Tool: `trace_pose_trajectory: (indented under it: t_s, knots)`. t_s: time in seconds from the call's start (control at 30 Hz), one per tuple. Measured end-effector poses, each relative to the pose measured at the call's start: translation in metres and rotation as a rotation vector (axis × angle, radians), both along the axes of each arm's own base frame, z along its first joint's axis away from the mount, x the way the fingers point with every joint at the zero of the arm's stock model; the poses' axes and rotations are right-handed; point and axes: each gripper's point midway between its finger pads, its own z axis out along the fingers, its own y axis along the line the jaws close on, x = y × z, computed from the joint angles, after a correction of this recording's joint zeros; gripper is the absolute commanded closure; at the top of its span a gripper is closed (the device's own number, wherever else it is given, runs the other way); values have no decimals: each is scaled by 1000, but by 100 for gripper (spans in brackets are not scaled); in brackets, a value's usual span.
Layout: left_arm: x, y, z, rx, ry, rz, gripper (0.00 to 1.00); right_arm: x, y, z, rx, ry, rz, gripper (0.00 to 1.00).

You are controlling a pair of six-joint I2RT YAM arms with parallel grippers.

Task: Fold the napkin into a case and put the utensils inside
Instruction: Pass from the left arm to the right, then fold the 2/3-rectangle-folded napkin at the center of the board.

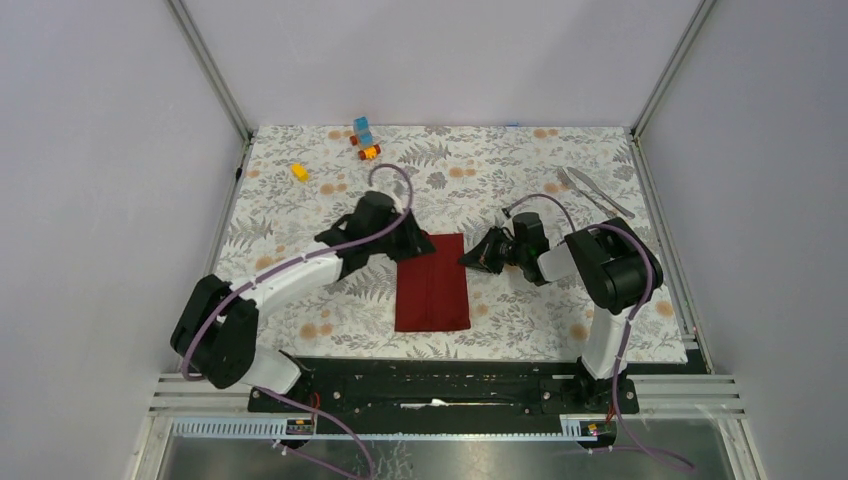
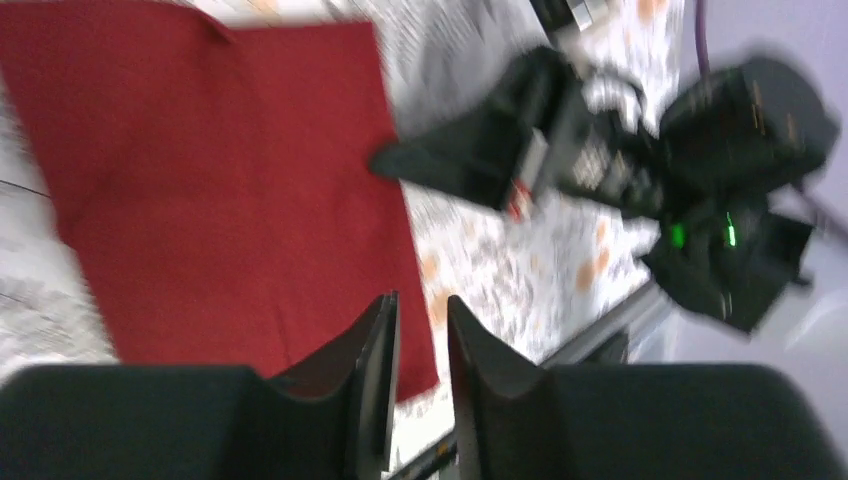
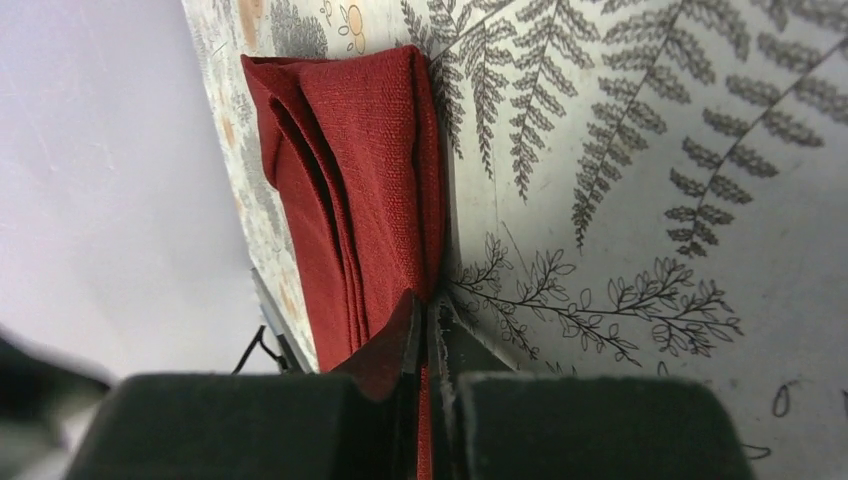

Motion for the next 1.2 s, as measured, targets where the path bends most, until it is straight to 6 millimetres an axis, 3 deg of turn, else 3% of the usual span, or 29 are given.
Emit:
trace_pose_trajectory:
  t_s: [0.1, 0.2, 0.37, 0.5, 0.63, 0.77, 0.87, 1.0, 1.07, 1.2]
  knots:
    - [46, 32, -12, -49, -16, 115, 86, 3, -1, 0, -35, -20, 10, 100]
    - [65, 41, -41, -33, 10, 144, 92, 4, -1, 1, -71, -36, 20, 100]
    - [70, 40, -89, 8, 72, 147, 98, 5, 1, 1, -149, -64, 33, 100]
    - [71, 42, -114, 33, 106, 159, 100, 6, 2, 2, -228, -86, 45, 100]
    - [75, 40, -114, 16, 82, 165, 100, 6, 4, 8, -328, -118, 57, 100]
    - [77, 38, -116, -10, 64, 172, 100, 7, 17, 27, -421, -182, 76, 100]
    - [79, 37, -116, -33, 46, 177, 100, 6, 41, 45, -490, -248, 93, 100]
    - [80, 36, -116, -59, 34, 176, 100, -4, 86, 62, -532, -321, 132, 100]
    - [80, 36, -116, -71, 31, 172, 100, -6, 105, 61, -544, -342, 141, 100]
    - [79, 39, -115, -94, 35, 163, 84, 0, 107, 51, -570, -327, 96, 100]
